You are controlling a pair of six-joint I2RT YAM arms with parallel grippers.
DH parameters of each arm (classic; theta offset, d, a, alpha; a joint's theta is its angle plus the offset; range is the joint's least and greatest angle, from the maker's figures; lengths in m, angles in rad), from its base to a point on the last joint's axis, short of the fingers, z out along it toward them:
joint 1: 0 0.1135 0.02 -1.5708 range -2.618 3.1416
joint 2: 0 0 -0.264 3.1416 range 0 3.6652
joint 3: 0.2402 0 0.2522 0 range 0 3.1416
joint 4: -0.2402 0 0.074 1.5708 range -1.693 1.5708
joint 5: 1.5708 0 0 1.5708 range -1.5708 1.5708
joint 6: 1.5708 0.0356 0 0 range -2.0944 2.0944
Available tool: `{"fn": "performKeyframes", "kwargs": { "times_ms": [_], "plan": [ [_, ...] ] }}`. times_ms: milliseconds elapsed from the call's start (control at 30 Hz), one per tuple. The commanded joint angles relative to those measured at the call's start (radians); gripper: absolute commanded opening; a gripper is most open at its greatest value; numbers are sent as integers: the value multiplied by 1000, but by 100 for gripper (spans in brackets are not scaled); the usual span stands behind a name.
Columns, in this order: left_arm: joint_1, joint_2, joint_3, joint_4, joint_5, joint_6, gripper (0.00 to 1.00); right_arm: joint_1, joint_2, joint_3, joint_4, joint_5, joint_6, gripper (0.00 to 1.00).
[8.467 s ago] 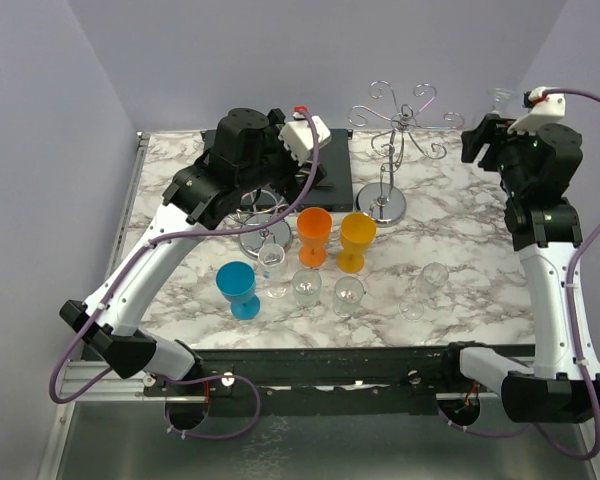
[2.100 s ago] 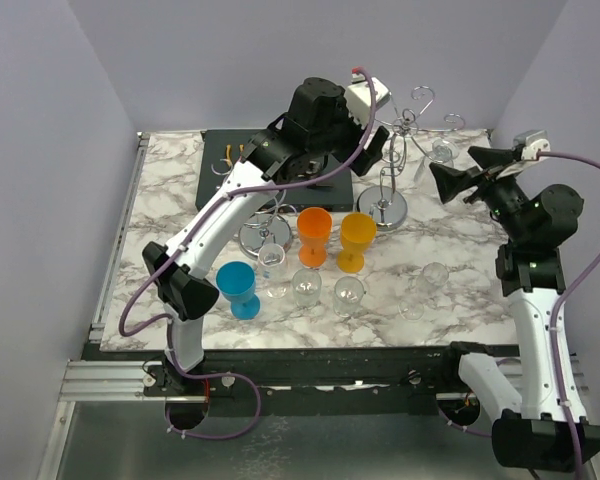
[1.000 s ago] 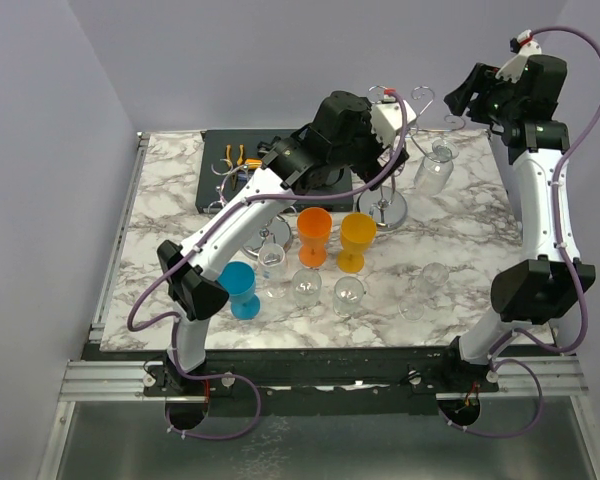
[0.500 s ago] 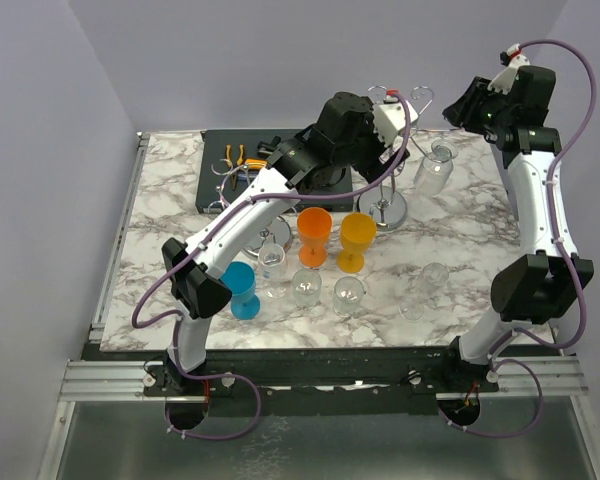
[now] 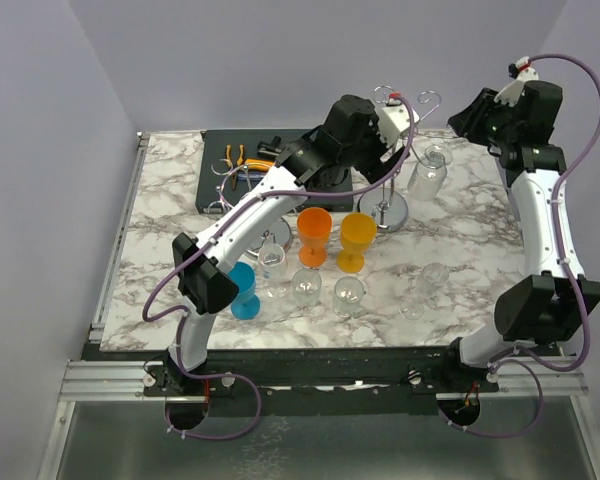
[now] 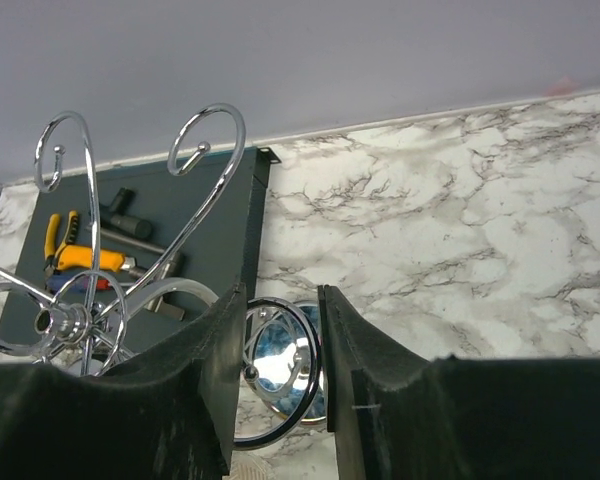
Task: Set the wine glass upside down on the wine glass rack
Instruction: Adjust the wine rack at the center of the board.
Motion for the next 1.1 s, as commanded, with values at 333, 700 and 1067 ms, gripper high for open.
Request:
{"fn": "performKeyframes", "kwargs": {
  "times_ms": [333, 700, 1067],
  "plan": [
    [53, 29, 65, 31, -71, 24, 87, 3, -176, -171, -30, 58, 27, 33],
    [66, -1, 10, 34, -47, 11, 88, 2, -276, -198, -52, 100, 5, 42],
    [64, -90, -45, 34, 21, -32, 88, 3, -38, 162, -97, 65, -17, 62]
  ]
}}
